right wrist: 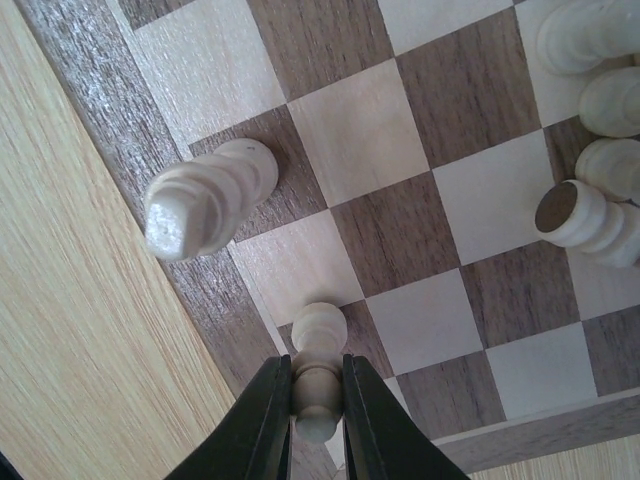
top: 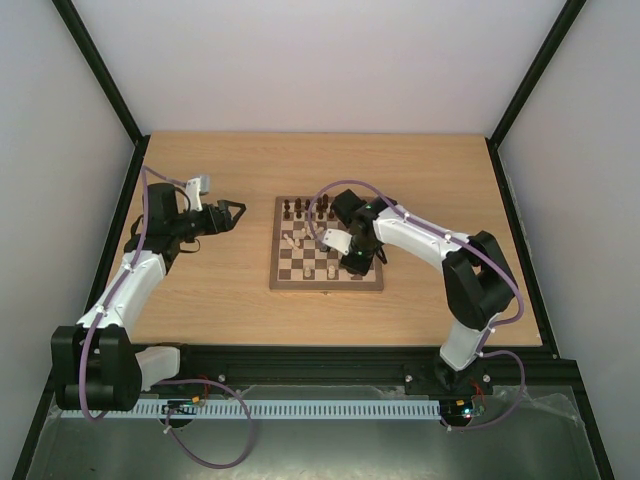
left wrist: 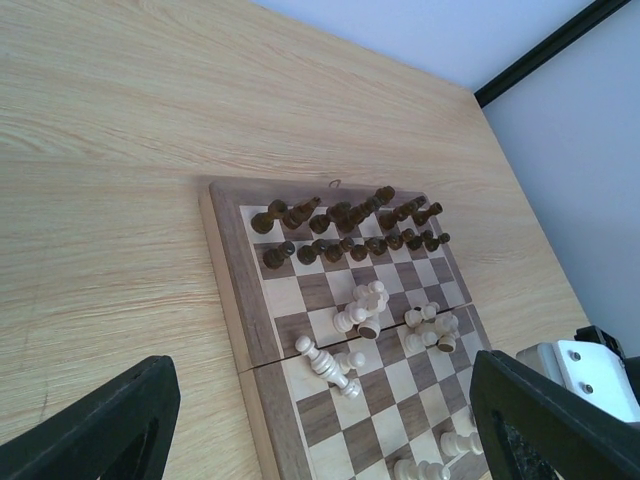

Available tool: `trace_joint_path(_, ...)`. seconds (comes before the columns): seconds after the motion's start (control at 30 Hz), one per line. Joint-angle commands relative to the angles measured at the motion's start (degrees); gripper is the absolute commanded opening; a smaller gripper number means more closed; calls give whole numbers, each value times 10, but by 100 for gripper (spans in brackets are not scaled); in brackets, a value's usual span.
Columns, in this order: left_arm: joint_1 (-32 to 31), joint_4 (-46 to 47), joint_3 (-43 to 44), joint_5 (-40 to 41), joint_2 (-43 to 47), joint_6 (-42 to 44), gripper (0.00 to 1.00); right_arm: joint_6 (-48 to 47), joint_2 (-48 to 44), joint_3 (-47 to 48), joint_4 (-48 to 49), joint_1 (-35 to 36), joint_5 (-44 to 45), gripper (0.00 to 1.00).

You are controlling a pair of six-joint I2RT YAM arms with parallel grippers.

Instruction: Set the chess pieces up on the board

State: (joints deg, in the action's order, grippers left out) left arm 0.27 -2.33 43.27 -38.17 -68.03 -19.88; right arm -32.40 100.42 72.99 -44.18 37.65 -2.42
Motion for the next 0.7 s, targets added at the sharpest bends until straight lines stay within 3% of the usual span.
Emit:
trace_joint_path(0.0,-3,-3,9,2,-2,7,83,12,9,-8,-6,4,2,13)
trace_joint_path(0.5,-2,-1,4,5,3,5,83,19,34,16,-6,25,-13,14)
trace_joint_path(0.67,-2,-1,2,5,3,4,83,20,33,14,-6,27,-9,22)
